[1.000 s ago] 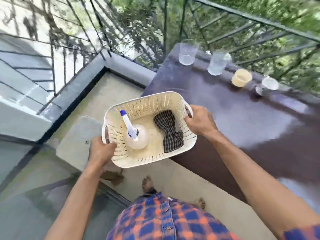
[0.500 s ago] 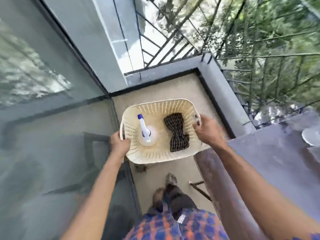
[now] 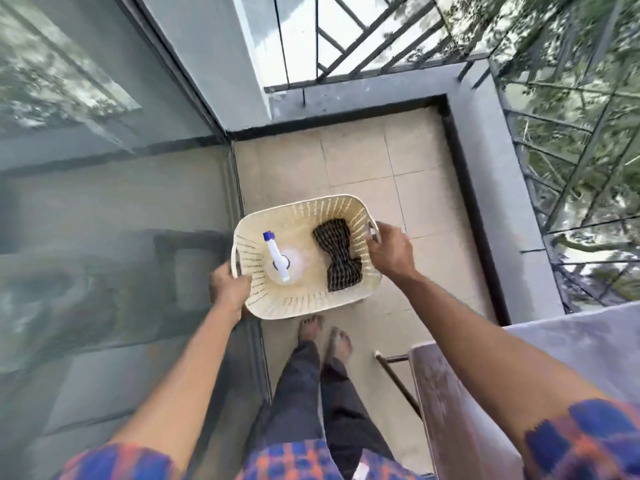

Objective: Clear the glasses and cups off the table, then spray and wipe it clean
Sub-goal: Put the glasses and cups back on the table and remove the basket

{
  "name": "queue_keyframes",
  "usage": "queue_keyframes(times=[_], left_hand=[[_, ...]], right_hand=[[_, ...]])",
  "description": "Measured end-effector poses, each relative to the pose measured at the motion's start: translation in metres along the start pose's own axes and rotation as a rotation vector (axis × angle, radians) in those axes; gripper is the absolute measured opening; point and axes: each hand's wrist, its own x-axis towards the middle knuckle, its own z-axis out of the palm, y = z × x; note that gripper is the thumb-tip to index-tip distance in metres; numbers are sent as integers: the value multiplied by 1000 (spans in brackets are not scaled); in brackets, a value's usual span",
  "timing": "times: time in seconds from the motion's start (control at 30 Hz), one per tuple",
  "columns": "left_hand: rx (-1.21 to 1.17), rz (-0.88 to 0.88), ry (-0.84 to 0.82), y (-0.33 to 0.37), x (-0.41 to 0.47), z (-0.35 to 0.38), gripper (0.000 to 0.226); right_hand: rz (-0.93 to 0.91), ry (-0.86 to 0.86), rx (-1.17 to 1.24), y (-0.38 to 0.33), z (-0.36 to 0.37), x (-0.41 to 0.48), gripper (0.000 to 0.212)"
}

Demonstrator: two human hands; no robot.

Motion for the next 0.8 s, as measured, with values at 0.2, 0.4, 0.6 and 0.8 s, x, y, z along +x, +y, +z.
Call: queue_keyframes(times=[0.2, 0.4, 0.6, 0.8], left_hand=[[33, -4, 16, -8, 24, 14, 39], [12, 64, -39, -7, 37, 10, 37], [-20, 61, -107, -9, 46, 5, 46], [-86, 75, -101, 4, 40, 4, 57]], right_hand=[[50, 8, 43, 12, 22, 15, 25], [51, 15, 71, 14, 24, 24, 24], [50, 10, 59, 14, 21, 26, 25], [153, -85, 64, 9, 17, 27, 19]])
